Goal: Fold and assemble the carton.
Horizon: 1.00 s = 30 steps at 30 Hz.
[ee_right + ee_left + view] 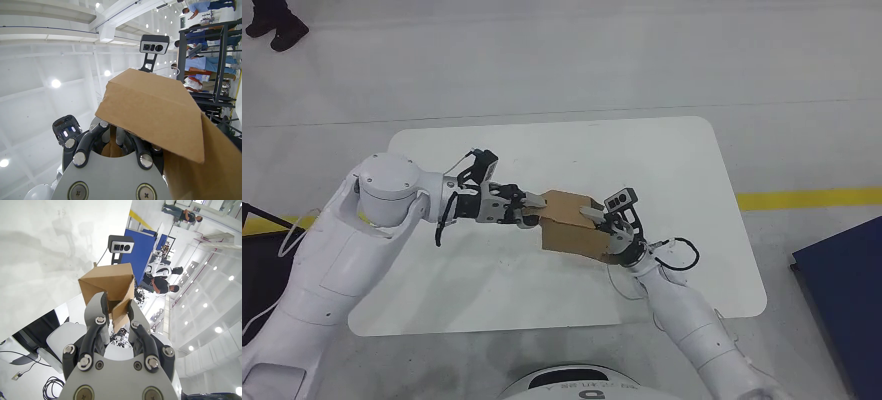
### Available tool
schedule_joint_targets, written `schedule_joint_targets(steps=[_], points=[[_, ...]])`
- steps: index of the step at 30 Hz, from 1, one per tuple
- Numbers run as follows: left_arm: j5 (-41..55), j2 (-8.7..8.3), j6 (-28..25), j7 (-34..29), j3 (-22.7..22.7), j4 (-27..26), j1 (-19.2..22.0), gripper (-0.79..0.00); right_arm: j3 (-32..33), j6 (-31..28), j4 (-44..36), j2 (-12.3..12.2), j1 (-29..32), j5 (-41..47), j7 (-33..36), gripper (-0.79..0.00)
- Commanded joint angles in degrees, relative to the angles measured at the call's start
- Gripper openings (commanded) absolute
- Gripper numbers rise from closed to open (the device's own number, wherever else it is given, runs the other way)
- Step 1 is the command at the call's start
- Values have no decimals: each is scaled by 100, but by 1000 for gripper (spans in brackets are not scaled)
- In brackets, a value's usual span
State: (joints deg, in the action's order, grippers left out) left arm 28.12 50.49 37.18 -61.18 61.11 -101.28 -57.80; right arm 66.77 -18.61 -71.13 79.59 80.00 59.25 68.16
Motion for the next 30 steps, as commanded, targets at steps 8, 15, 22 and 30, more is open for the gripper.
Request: schedule_joint_targets(steps=[8, 15, 22, 30], points=[[-198, -32, 67, -104, -75, -38, 70, -591, 26, -32, 54, 2, 18, 96, 38, -785], [-254, -41, 98, -80, -148, -43, 73, -551, 30, -76, 84, 4, 32, 112, 85, -785], [-325, -81, 146, -84, -103, -85, 33, -477, 30, -122, 69, 4, 59, 79, 91, -785], [-425, -112, 177, -154, -169, -127, -3, -456, 11, -133, 33, 7, 66, 51, 70, -785]])
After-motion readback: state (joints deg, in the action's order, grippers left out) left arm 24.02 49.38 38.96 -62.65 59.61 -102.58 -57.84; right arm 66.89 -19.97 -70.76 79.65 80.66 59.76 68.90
